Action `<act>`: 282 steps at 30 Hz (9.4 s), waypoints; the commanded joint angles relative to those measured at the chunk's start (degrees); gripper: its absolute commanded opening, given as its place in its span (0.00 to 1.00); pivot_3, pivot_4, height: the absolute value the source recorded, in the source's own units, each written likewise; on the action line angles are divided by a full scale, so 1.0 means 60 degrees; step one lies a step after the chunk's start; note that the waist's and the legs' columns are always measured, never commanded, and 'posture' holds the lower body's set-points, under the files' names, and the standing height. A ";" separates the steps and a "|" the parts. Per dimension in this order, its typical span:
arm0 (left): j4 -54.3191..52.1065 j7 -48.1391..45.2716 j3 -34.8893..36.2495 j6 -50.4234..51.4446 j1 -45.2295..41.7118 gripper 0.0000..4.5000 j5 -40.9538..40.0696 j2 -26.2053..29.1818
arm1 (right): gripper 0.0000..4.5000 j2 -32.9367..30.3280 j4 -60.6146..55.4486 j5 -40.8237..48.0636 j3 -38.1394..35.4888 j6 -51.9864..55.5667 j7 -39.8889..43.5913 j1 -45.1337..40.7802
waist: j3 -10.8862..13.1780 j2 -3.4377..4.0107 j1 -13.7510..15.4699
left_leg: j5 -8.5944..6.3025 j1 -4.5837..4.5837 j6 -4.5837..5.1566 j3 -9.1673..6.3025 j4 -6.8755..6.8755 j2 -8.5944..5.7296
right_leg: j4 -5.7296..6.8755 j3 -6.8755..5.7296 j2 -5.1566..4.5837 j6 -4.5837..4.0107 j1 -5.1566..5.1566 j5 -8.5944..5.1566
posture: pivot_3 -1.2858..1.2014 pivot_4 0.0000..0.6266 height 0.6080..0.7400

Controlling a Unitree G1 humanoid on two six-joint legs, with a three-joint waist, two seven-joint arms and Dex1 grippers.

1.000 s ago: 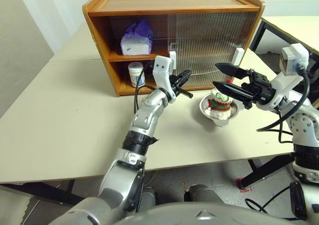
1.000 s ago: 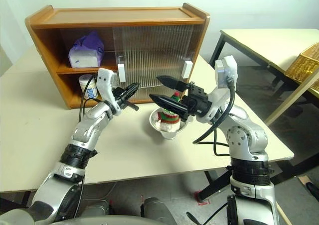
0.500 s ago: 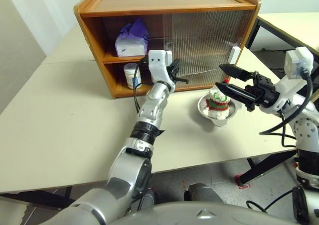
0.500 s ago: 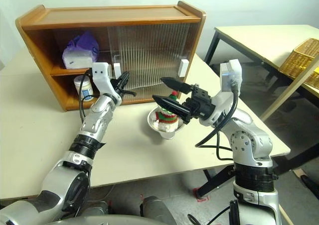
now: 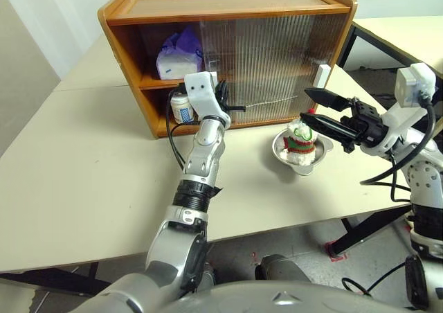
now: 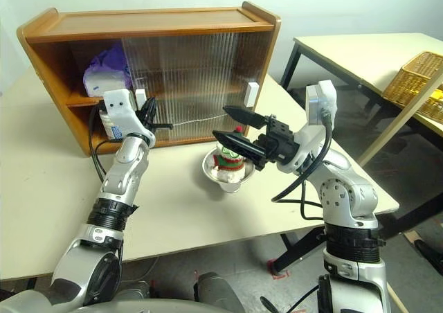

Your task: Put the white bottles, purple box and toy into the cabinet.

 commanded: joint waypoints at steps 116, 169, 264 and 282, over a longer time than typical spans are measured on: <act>-0.4449 -1.1028 0.2255 0.2522 0.3610 1.00 -0.6972 0.5362 | 0.00 0.0701 0.7007 -0.4856 0.0222 -0.2699 -0.3689 -0.3827 | -0.0002 0.0074 0.0729 | -0.0055 -0.0097 -0.0065 -0.0160 -0.0054 0.0247 | 0.0039 0.0103 -0.0011 -0.0292 -0.0228 0.0131 | 0.51 0.00 1.00; -0.4801 -1.0600 0.2318 0.2397 0.3788 1.00 -0.6971 0.5439 | 0.00 0.2872 0.6396 -0.4904 0.1067 -0.1674 -0.3651 -0.4690 | -0.0002 0.0075 0.0965 | -0.0057 -0.0108 -0.0072 -0.0173 -0.0059 0.0246 | 0.0054 0.0093 -0.0002 -0.0322 -0.0308 0.0124 | 0.53 0.00 1.00; -0.3725 -1.1388 0.1755 0.2279 0.2964 1.00 -0.6519 0.5456 | 0.00 -0.0293 0.3859 -0.3157 -0.0144 -0.1497 -0.0150 0.0223 | -0.0010 0.0069 0.0735 | -0.0038 -0.0080 -0.0050 -0.0139 -0.0033 0.0227 | 0.0046 0.0167 0.0001 -0.0238 -0.0213 0.0137 | 0.49 0.00 1.00; -0.3833 -1.1261 0.1824 0.2147 0.3197 1.00 -0.6476 0.5240 | 0.00 0.0589 0.6256 -0.2861 -0.0345 -0.1541 -0.1265 -0.3992 | -0.0010 0.0077 0.0711 | -0.0036 -0.0085 -0.0045 -0.0152 -0.0051 0.0224 | 0.0045 0.0167 0.0003 -0.0272 -0.0285 0.0150 | 0.50 0.00 1.00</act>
